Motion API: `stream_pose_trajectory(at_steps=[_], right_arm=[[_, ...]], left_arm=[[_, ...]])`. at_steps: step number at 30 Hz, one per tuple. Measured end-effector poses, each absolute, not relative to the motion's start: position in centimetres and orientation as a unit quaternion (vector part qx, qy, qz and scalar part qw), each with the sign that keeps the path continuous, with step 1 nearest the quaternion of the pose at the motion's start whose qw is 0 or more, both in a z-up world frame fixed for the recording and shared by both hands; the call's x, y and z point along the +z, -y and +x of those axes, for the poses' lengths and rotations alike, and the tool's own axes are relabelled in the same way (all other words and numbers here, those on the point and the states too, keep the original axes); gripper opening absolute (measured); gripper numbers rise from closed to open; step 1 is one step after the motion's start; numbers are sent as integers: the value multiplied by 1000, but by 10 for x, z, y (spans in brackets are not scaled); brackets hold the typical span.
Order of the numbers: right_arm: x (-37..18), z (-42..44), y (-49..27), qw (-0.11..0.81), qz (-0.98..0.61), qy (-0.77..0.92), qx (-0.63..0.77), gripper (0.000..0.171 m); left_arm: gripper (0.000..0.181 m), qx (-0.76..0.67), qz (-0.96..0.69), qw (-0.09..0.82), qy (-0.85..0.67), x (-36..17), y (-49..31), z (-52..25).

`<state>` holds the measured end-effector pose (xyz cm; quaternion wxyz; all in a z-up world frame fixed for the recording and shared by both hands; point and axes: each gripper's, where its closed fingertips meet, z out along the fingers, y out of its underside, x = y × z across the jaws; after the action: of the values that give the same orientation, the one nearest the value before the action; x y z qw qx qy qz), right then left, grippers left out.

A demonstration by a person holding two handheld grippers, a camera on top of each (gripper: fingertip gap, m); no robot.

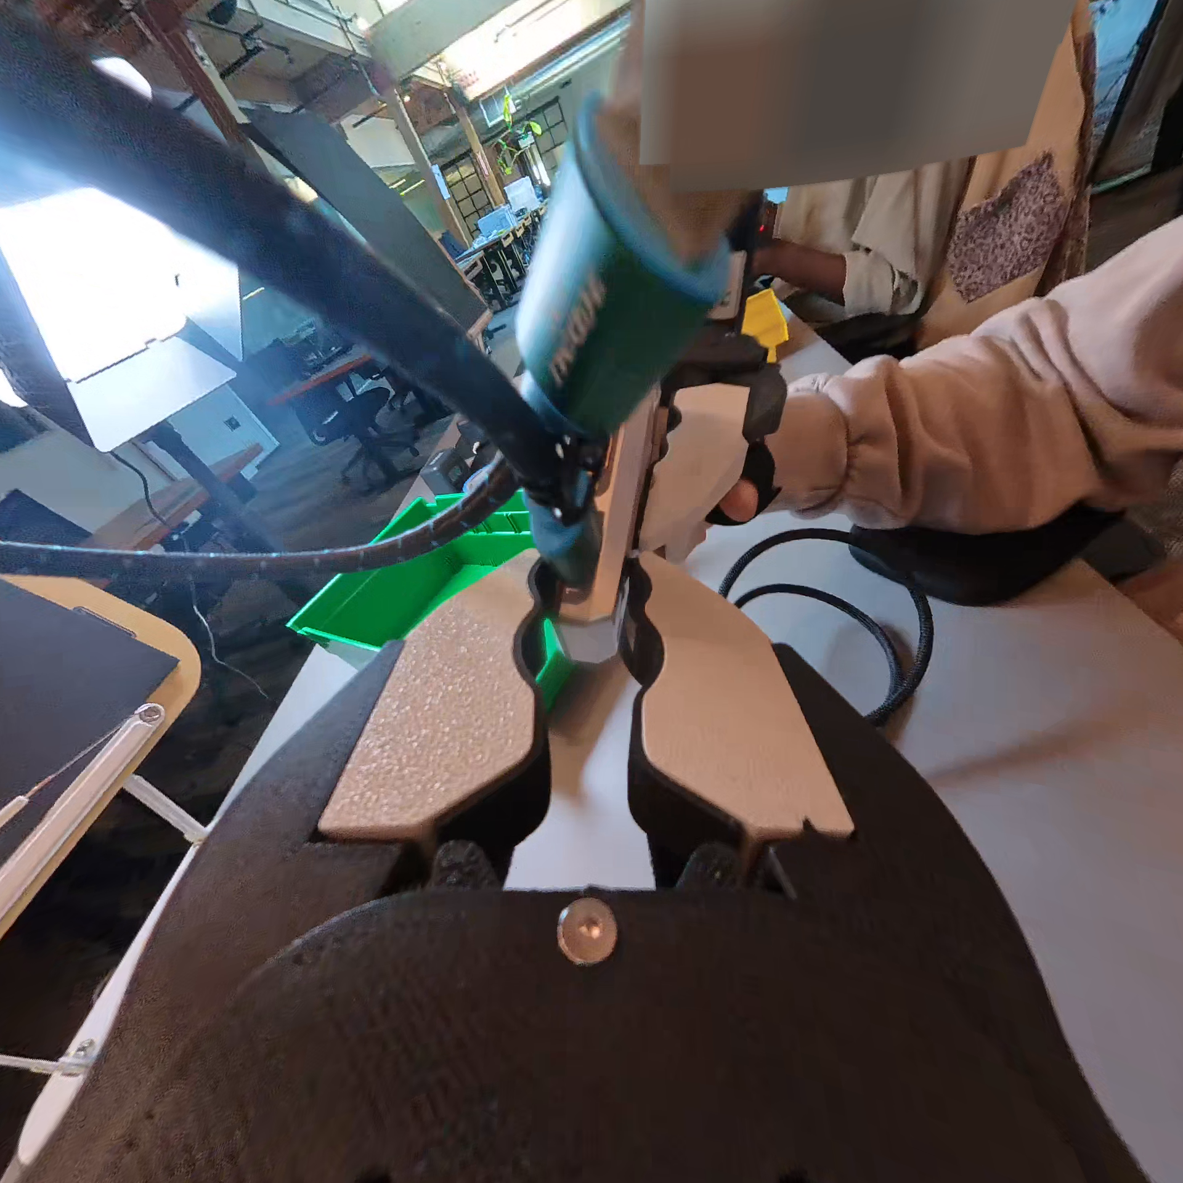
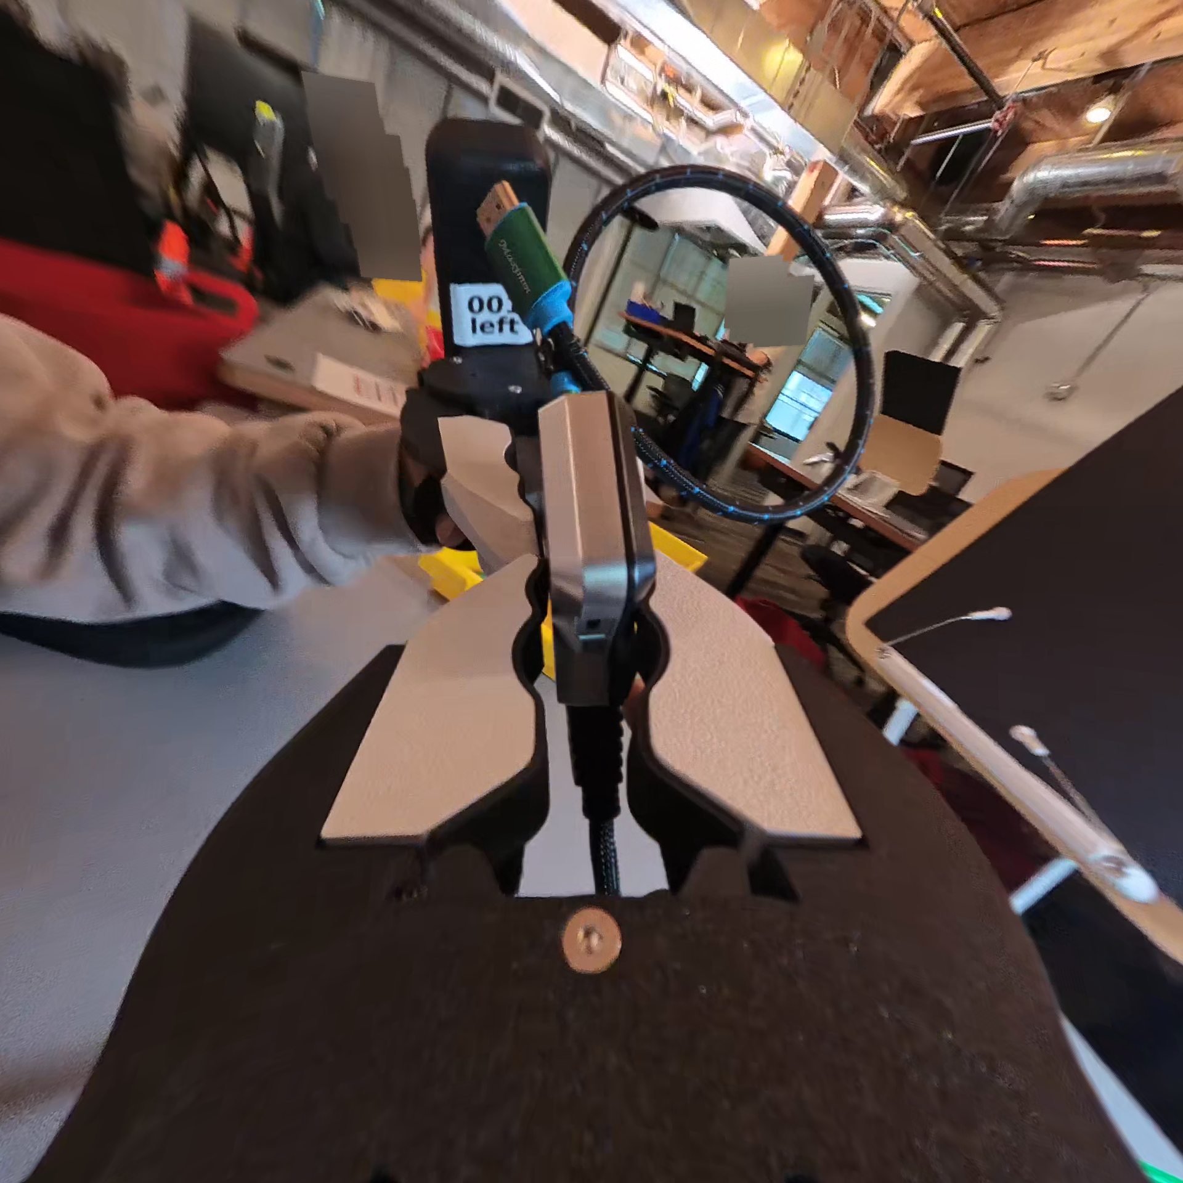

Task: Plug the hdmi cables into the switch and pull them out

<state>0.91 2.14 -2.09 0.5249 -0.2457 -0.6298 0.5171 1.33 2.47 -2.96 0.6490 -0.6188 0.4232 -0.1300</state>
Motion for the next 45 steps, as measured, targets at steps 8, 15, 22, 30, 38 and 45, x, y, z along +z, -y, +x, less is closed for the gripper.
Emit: stream_pose_trajectory(at_steps=[8,15,22,30,38,45], right_arm=[[-21,8,-15,561,-228,659,446,23],[-9,15,-16,525,-229,636,516,23],[-13,17,-7,516,-221,657,503,22],[-16,16,-5,504,-229,657,512,22],[-8,10,-15,551,-252,656,451,22],[-1,15,-79,593,-319,616,409,22]], left_arm=[[23,-150,-604,651,-435,-33,-21,12],[23,-169,-546,707,-416,6,-1,6],[13,-174,-548,690,-440,1,5,13],[13,-155,-576,661,-456,-9,5,10],[20,-115,-585,675,-435,4,8,-16],[32,1,-705,653,-277,19,23,-148]])
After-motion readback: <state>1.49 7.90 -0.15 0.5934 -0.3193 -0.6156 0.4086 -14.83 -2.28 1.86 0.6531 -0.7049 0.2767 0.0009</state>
